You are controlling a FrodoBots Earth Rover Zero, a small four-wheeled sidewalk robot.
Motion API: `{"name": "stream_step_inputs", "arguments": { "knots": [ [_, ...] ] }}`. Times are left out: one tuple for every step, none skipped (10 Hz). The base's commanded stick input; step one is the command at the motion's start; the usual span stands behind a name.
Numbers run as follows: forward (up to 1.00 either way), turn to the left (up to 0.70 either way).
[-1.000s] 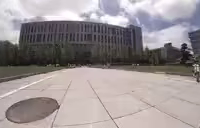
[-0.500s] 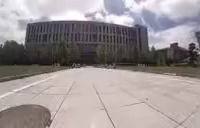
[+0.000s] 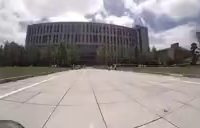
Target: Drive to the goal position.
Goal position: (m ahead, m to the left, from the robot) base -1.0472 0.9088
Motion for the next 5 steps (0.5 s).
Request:
{"name": "stream_step_inputs", "arguments": {
  "knots": [
    [1.0, 0.13],
    [1.0, 0.34],
    [1.0, 0.08],
    [1.0, 0.0],
    [1.0, 0.0]
  ]
}}
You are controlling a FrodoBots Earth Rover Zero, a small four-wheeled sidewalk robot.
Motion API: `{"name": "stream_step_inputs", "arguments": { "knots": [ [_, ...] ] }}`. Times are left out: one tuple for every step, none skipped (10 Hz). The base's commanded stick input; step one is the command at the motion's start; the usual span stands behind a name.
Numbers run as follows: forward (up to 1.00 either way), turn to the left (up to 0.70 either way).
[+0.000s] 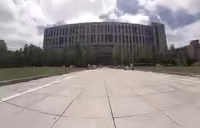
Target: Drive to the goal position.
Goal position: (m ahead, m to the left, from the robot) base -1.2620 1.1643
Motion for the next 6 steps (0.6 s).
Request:
{"name": "stream_step_inputs", "arguments": {
  "knots": [
    [1.0, 0.0],
    [1.0, 0.0],
    [1.0, 0.0],
    [1.0, 0.0],
    [1.0, -0.09],
    [1.0, -0.31]
  ]
}}
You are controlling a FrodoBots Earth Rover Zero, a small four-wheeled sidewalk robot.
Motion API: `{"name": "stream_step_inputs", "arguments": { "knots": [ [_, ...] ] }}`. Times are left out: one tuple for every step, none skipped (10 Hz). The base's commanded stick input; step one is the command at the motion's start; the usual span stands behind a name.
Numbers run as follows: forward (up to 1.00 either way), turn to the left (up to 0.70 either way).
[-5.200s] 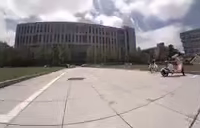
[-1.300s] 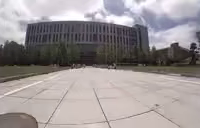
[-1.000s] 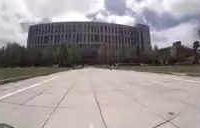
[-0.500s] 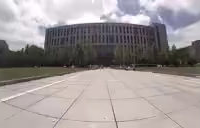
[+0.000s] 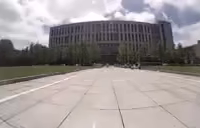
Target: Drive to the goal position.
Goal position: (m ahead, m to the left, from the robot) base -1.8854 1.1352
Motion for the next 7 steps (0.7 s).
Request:
{"name": "stream_step_inputs", "arguments": {
  "knots": [
    [1.0, -0.31],
    [1.0, -0.31],
    [1.0, -0.3],
    [1.0, -0.19],
    [1.0, 0.0],
    [1.0, 0.0],
    [1.0, 0.0]
  ]
}}
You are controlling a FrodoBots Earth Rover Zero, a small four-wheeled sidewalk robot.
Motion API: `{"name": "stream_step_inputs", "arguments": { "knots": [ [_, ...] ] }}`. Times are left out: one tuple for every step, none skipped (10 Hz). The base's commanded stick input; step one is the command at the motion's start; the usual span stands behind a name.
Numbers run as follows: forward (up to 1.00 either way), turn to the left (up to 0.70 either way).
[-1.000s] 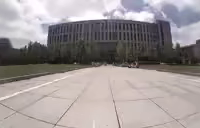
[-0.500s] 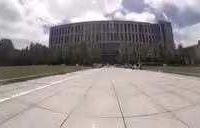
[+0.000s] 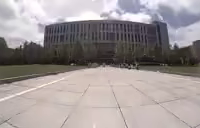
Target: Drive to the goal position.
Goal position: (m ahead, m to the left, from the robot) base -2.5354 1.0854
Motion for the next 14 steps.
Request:
{"name": "stream_step_inputs", "arguments": {
  "knots": [
    [1.0, 0.0],
    [1.0, 0.0],
    [1.0, 0.0],
    [1.0, 0.0],
    [1.0, 0.0],
    [1.0, 0.0],
    [1.0, 0.0],
    [1.0, 0.0],
    [1.0, 0.0],
    [1.0, 0.0],
    [1.0, 0.0],
    [1.0, 0.0],
    [0.73, 0.0],
    [0.09, 0.0]
  ]
}}
